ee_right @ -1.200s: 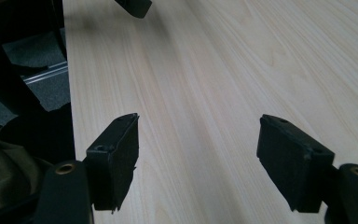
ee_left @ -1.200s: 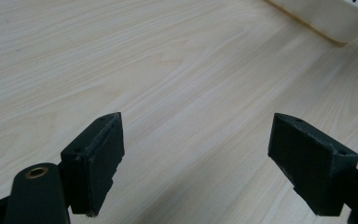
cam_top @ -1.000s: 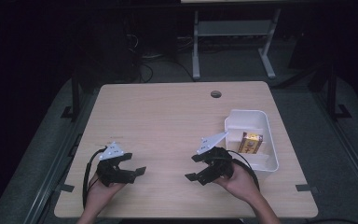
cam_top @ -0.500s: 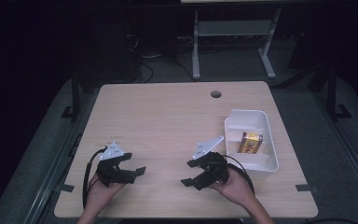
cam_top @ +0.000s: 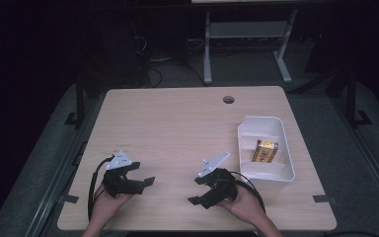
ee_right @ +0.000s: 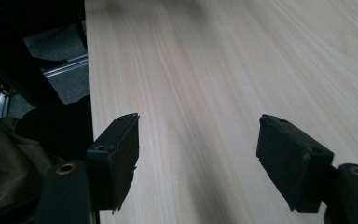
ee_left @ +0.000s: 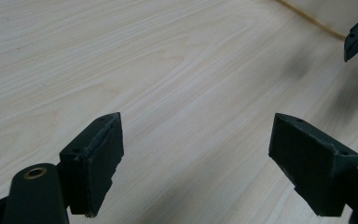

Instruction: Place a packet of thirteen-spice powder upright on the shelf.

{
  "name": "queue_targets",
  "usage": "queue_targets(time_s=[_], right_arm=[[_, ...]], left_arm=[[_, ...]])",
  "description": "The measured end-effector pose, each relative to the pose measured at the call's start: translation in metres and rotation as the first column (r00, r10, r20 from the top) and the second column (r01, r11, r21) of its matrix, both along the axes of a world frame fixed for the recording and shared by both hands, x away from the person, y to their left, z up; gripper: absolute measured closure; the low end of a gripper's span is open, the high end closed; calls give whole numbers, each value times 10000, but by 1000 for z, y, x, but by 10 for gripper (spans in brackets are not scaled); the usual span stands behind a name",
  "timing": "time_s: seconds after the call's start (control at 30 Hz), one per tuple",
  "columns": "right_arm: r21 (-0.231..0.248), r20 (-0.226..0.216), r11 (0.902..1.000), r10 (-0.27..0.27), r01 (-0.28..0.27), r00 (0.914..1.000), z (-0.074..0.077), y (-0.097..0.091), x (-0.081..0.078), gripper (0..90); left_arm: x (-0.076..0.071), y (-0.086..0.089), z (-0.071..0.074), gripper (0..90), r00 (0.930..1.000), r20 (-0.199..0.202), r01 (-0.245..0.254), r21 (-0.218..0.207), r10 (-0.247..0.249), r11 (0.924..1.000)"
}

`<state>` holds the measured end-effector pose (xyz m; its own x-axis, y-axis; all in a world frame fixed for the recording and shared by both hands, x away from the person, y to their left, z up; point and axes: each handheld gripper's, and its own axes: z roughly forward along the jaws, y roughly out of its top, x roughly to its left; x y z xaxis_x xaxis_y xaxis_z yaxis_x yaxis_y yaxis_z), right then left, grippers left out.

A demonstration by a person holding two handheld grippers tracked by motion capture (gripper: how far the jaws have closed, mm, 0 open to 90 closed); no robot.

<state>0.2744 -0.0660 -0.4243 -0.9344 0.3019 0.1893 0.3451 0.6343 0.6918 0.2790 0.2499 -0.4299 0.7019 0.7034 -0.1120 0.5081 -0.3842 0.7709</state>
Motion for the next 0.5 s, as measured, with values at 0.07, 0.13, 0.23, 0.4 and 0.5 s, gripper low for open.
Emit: queue_targets(time_s=[0.07,0.13,0.23,0.4,0.5], right_arm=[[36,-88,10000,14,-13,10000,-2,1,-1,287],[9,-114,10000,52,-51,9999,-5,1,-3,287],[-27,-168,10000,73,-74,9998,-10,2,-5,286],[-7,-147,9999,167,-167,9998,-13,4,-11,261],[147,-206,9997,190,-187,9996,-12,4,-12,244]], left_arm=[[0,0,0,175,10000,3,5,5,-5,10000],[0,0,0,175,10000,5,22,10,-22,10000],[0,0,-1,175,10000,18,60,39,-60,10000],[0,0,-1,174,10000,39,78,62,-78,10000],[0,0,-1,174,9999,66,76,70,-77,9999]])
